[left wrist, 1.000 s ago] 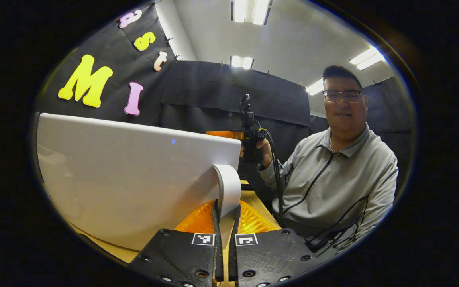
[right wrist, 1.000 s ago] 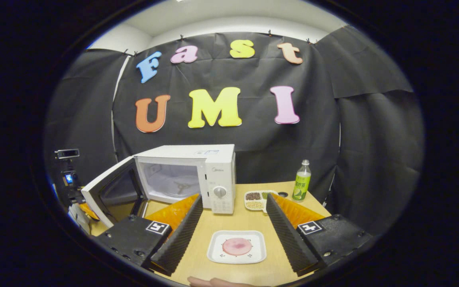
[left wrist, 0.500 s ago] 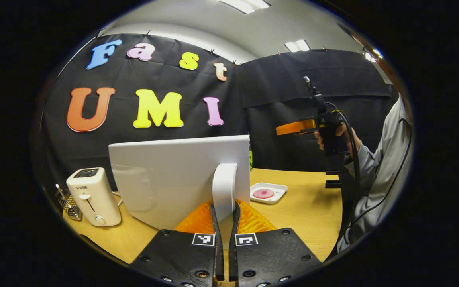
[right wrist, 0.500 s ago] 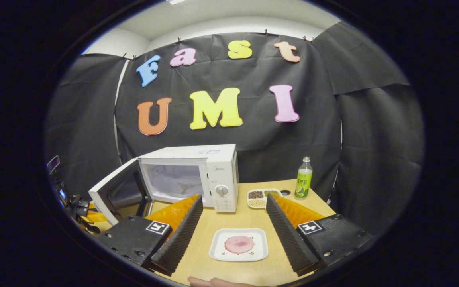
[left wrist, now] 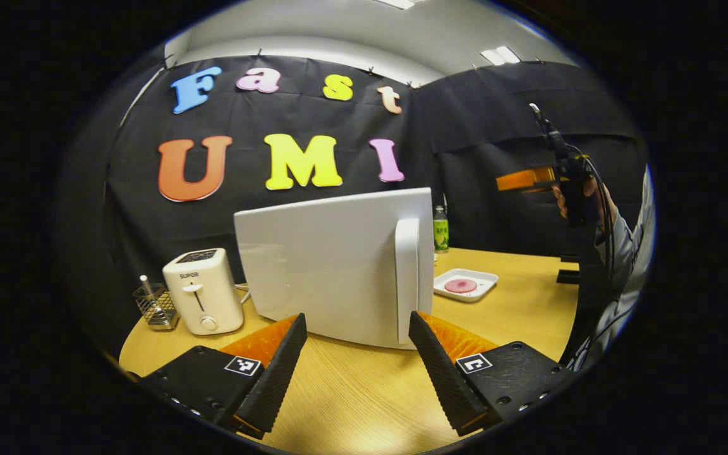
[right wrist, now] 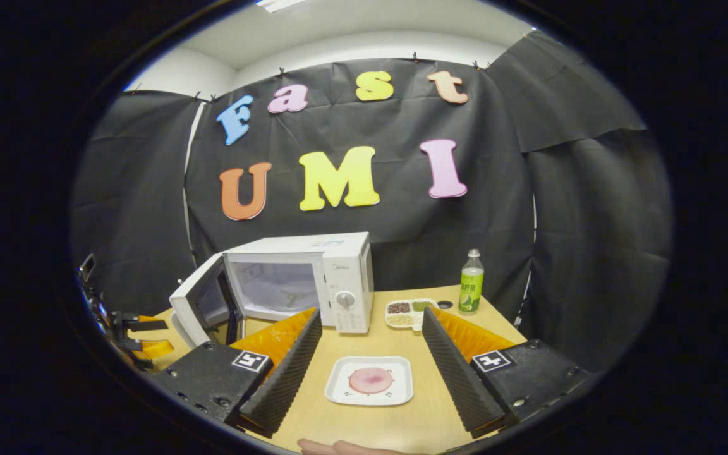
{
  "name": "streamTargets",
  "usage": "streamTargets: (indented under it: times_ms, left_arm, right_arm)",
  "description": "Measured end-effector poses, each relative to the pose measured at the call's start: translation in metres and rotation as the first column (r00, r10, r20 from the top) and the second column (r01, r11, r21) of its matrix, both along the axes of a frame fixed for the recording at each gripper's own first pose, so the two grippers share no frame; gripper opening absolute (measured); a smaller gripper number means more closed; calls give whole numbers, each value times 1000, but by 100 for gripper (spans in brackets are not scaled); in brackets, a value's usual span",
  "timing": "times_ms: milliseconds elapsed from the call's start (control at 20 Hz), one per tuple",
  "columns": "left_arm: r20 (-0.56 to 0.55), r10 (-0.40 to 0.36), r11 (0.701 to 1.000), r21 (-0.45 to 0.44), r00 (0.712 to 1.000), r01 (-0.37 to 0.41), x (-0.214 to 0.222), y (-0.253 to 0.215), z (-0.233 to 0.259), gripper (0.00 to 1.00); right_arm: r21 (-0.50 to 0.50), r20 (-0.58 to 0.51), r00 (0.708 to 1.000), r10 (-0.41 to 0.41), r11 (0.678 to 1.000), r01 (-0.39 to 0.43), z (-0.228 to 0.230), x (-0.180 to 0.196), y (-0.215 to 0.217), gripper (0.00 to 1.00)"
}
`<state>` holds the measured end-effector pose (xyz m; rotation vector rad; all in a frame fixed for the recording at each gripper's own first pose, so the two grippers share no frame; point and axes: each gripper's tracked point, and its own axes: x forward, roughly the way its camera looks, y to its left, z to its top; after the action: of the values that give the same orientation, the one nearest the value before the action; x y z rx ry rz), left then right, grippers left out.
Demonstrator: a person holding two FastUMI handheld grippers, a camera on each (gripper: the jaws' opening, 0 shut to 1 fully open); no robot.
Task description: Open the microwave oven with the left hand, put the food in, and close the microwave oven.
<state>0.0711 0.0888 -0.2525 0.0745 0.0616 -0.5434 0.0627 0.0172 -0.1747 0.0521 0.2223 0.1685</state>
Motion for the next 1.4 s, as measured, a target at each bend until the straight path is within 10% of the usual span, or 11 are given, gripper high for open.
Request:
streamTargets:
  times_ms: [300,500,700,950,1150,1250,1400]
  left_arm:
    - [-39,230,970,-69,972,-232,-19,7,28,96]
    - [-16,379,923,-70,925,-379,-23,18,53,96]
    - [-4,439,886,-164,898,-434,-25,19,83,96]
    - [34,504,856,-154,863,-494,-24,22,116,95]
    - [64,536,839,-145,842,-524,-21,18,137,95]
    - [64,545,834,-151,836,-531,-19,17,142,95]
    - [53,565,818,-167,824,-550,-18,18,146,95]
  right_arm:
    - [-39,-151,988,29,999,-35,-28,37,-23,100]
    - [-90,-396,912,109,984,-156,-77,68,-25,84]
    - [-75,-643,749,158,961,-266,-141,82,-24,92]
    - [74,-852,491,184,969,-235,-206,77,-21,77]
    - [160,-920,326,216,969,-190,-248,66,-7,41]
    - [244,-945,187,269,959,-147,-259,58,-3,22]
    - [371,-915,128,382,923,-100,-264,63,0,4]
